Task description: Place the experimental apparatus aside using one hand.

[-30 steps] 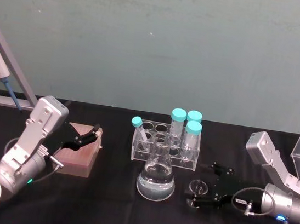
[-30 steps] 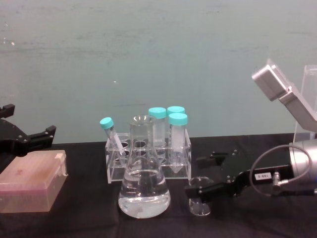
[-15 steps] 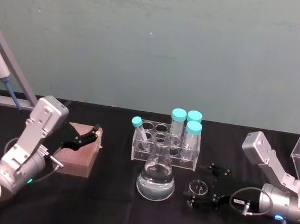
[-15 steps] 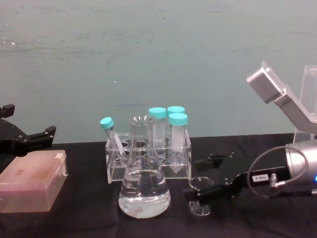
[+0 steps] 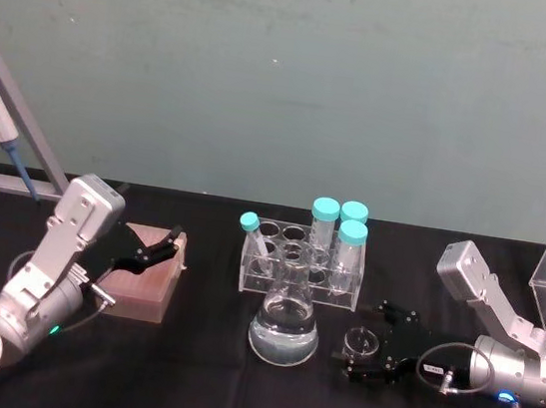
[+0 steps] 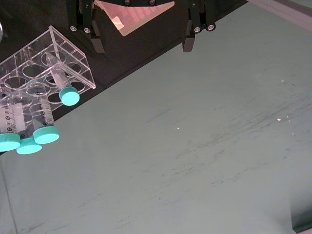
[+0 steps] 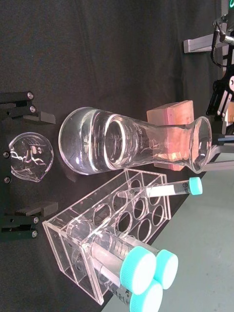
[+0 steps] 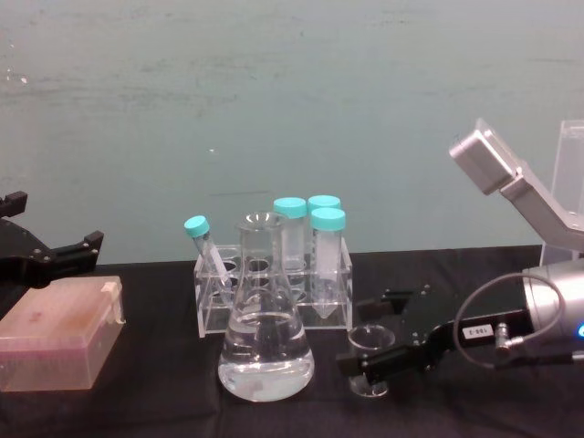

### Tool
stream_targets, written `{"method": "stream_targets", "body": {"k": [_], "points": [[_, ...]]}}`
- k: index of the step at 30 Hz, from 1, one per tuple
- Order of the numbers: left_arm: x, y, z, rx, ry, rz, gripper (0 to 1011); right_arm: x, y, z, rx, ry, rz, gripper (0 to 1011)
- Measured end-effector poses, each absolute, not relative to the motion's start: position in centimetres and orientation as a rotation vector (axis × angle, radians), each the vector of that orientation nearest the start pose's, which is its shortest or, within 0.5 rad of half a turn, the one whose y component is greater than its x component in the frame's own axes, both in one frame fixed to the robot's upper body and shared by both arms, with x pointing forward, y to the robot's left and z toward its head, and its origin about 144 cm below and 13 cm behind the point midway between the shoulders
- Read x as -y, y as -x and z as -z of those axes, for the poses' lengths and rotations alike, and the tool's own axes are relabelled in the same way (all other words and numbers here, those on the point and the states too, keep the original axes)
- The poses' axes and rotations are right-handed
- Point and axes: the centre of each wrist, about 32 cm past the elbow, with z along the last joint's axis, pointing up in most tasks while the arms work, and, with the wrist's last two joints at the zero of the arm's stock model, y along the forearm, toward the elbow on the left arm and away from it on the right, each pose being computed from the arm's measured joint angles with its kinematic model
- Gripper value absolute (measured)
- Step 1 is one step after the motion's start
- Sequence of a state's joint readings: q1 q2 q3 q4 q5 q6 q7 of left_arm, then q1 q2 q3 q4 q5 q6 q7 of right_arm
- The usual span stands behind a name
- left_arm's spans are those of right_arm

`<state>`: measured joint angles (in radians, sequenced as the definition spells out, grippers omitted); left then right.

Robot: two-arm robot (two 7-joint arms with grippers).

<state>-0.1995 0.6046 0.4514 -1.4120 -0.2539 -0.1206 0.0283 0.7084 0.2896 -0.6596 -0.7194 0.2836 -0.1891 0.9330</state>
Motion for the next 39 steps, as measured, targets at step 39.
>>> {"method": "stream_targets", "body": {"k": [39], "points": [[-30.97, -48.86, -113.98, 0.285, -0.304, -1.248, 1000, 25.54, -61.69, -113.42, 0.037, 0.377, 0.358, 1002]]}}
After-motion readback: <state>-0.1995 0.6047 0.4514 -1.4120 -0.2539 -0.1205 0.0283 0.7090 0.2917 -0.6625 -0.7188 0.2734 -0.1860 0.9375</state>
